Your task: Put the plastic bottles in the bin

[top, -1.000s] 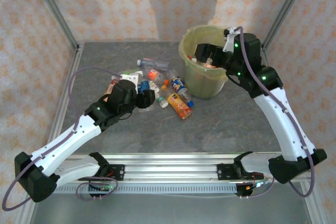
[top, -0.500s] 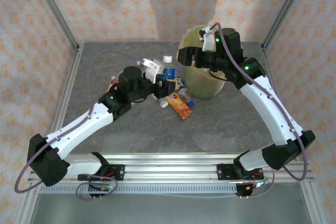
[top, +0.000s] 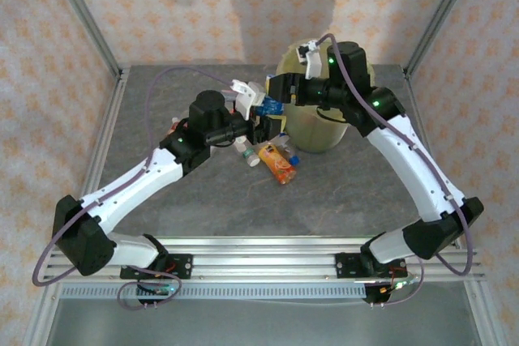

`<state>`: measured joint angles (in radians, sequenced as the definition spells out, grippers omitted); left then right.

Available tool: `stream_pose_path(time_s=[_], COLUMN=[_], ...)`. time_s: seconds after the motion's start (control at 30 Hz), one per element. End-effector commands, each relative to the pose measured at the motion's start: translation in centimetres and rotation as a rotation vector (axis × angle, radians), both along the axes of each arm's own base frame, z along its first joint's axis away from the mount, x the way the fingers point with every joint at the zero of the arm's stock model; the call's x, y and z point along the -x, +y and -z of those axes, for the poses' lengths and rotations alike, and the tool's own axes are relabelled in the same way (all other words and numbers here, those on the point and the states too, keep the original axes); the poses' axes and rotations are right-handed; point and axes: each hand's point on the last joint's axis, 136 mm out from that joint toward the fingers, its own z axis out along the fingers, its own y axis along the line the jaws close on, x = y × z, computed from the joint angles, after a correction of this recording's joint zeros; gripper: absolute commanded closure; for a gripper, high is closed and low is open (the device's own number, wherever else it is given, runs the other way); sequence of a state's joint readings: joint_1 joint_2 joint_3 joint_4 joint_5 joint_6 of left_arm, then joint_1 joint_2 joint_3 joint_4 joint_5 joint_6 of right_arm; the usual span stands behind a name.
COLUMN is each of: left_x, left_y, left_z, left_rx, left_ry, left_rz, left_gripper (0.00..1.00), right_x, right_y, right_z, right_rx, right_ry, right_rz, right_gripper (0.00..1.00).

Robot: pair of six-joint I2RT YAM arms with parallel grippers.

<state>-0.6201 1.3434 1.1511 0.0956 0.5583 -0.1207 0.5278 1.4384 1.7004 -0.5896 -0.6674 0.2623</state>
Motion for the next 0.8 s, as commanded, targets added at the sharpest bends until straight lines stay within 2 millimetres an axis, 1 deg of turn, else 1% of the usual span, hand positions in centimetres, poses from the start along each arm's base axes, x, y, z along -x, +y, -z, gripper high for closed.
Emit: stream_pose_path(time_s=[0.0,0.1,0.17,0.27,0.3,0.37,0.4,0.43,0.47,0.5,0.6,0.77], left_x=[0.8,1.3,1.4,1.1,1.0,0.7,0.5,0.4,0.3,0.2,0.2,0.5], left_y=[-0.9,-1.2,-1.2,-1.0,-0.9,-0.6,-0.4,-0.1,0.1,0.3,1.3,3.6], left_z=[-2.6,-2.7,-2.7,-2.3,-2.2,-2.0,-1.9,-1.8,-1.8,-1.9,-2.3,-2.9], left_rx=[0.034,0.036,0.033,0.015,0.008,-0.004,-0.012,-0.017,-0.021,-0.023,-0.027,-0.028], left_ry=[-0.074,-0.072,-0.072,-0.065,-0.063,-0.056,-0.051,-0.048,-0.044,-0.043,-0.040,-0.030], left_rz=[0.073,0.104,0.109,0.089,0.081,0.056,0.040,0.022,0.006,-0.008,-0.057,-0.162], left_gripper=[0.40,0.40,0.40,0.39,0.37,0.28,0.20,0.09,0.00,0.00,0.00,0.00], right_x=[0.1,-0.3,-0.5,-0.8,-0.8,-0.9,-1.0,-1.2,-1.4,-1.6,-3.0,-6.5], right_y=[0.7,0.8,1.0,1.0,0.9,0.7,0.5,0.2,-0.2,-0.6,-2.3,-6.4], right_z=[-1.8,-1.3,-1.0,-0.9,-0.9,-1.1,-1.3,-1.4,-1.5,-1.7,-2.3,-4.3], right_rx=[-0.033,-0.020,-0.015,-0.008,-0.005,0.008,0.018,0.032,0.049,0.068,0.147,0.309], right_ry=[-0.048,-0.040,-0.032,-0.032,-0.034,-0.047,-0.057,-0.070,-0.084,-0.100,-0.163,-0.301], right_rz=[-0.032,-0.027,-0.027,-0.024,-0.019,-0.008,0.003,0.018,0.036,0.057,0.159,0.413], right_gripper=[0.42,0.45,0.51,0.67,0.74,0.84,0.90,0.94,0.95,0.96,0.98,1.00])
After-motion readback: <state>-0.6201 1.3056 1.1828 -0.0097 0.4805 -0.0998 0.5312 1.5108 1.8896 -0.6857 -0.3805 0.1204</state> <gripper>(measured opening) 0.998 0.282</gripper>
